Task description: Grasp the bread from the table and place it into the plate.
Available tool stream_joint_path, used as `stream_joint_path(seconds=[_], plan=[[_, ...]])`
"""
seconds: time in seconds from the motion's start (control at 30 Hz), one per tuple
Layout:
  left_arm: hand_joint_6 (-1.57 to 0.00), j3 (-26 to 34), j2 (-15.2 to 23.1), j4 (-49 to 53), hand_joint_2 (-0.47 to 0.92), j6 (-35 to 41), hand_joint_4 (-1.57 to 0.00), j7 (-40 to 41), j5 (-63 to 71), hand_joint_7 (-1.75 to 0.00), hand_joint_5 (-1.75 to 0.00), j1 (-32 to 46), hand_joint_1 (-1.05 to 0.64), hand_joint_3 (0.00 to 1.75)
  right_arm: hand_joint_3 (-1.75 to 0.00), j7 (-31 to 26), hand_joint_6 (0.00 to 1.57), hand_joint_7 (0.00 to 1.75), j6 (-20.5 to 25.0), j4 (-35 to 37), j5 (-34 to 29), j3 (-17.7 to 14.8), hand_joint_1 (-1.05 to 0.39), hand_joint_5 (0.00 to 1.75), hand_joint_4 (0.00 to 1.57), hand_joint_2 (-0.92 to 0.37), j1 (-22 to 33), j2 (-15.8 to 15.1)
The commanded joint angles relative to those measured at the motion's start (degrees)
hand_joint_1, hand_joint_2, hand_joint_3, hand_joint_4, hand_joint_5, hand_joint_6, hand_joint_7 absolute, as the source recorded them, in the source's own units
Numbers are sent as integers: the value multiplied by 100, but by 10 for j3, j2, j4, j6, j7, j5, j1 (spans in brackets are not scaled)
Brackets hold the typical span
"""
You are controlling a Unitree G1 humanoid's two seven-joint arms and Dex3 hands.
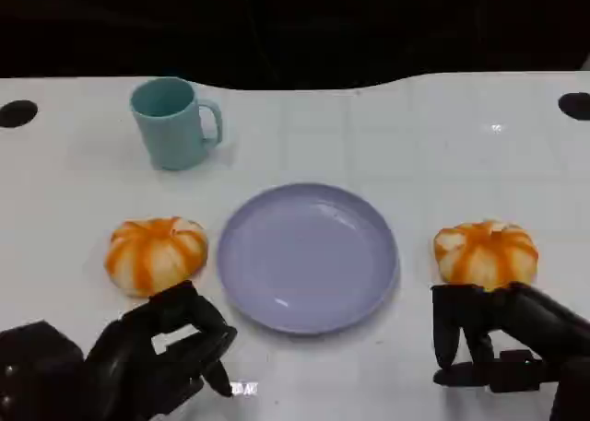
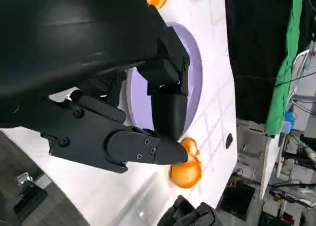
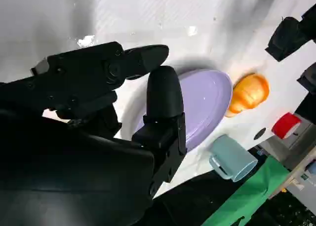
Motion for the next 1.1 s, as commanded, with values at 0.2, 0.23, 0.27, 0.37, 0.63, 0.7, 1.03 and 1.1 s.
stream_joint_path(seconds=[0.2,0.23,0.27,0.37,0.63,0.7,1.03,1.1], plan=[[-68,4,8,3,92,-9,-73,-2,1,-149,-175,-2,-58,25,-13,0,59,175,-4,-1,2,-1,-28,175,82,-92,-5,-8],[-68,4,8,3,92,-8,-73,-3,1,-149,-175,-2,-58,25,-13,0,59,175,-2,-2,2,-1,-28,175,82,-92,-4,-8],[-68,4,8,3,92,-7,-73,-3,0,-149,-175,-2,-58,25,-13,1,59,175,0,-3,2,-1,-28,175,82,-92,-4,-8],[-68,5,8,4,92,-9,-72,-6,-3,-149,-175,-2,-56,26,-14,1,59,175,2,-4,2,-1,-29,175,81,-92,-4,-8],[-68,5,8,1,92,-3,-72,-1,1,-149,-175,-2,-57,26,-14,1,59,175,4,-5,1,-1,-30,175,81,-92,-4,-9],[-68,5,8,2,92,-7,-72,-3,1,-149,-175,-2,-57,26,-14,1,59,175,4,-5,1,-2,-30,175,81,-92,-4,-9],[-67,4,7,0,92,-6,-71,-5,-3,-149,-175,-1,-56,27,-14,1,59,175,-1,-1,4,-2,-29,175,81,-92,-4,-8],[-67,4,7,0,92,-5,-71,-5,-4,-149,-175,-1,-55,27,-14,0,59,175,0,-4,2,-3,-29,175,81,-92,-4,-9]])
